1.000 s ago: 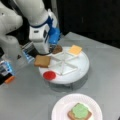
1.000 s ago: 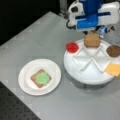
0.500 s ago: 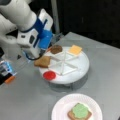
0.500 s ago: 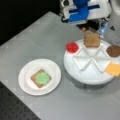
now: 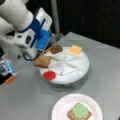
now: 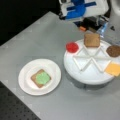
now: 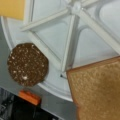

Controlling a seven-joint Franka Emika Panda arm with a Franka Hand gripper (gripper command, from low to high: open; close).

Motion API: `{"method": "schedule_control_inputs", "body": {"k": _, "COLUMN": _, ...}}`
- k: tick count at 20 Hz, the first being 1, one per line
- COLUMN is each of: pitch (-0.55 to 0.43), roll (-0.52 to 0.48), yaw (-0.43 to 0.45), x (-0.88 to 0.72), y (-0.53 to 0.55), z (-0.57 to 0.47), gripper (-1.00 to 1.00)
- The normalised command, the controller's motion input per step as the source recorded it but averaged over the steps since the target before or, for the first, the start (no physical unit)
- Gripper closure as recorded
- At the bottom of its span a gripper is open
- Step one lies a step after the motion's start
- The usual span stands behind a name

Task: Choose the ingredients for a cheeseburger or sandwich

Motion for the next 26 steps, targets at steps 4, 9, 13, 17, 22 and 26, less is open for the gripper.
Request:
{"method": "schedule_control_inputs", "body": {"k": 4, "pitch": 0.354, "roll": 0.185, "yaw": 0.025, "x": 0.26, "y": -0.15, "z": 0.15, "gripper": -1.00}}
{"method": "schedule_control_inputs", "body": {"k": 9, "pitch": 0.338, "roll": 0.161, "yaw": 0.128, "x": 0.42, "y": -0.25, "z": 0.21, "gripper": -1.00}}
{"method": "schedule_control_inputs", "body": {"k": 13, "pitch": 0.276, "roll": 0.087, "yaw": 0.182, "x": 0.57, "y": -0.26, "z": 0.20, "gripper": -1.00}}
{"method": "schedule_control_inputs", "body": {"k": 17, "pitch": 0.306, "roll": 0.147, "yaw": 0.163, "x": 0.46, "y": -0.30, "z": 0.18, "gripper": -1.00}}
{"method": "schedule_control_inputs", "body": {"k": 22, "pitch": 0.298, "roll": 0.241, "yaw": 0.123, "x": 0.32, "y": -0.50, "z": 0.11, "gripper": -1.00}}
{"method": "schedule_control_inputs", "body": {"k": 26, "pitch": 0.194, "roll": 0.227, "yaw": 0.145, "x": 0.28, "y": -0.60, "z": -0.08, "gripper": -1.00}}
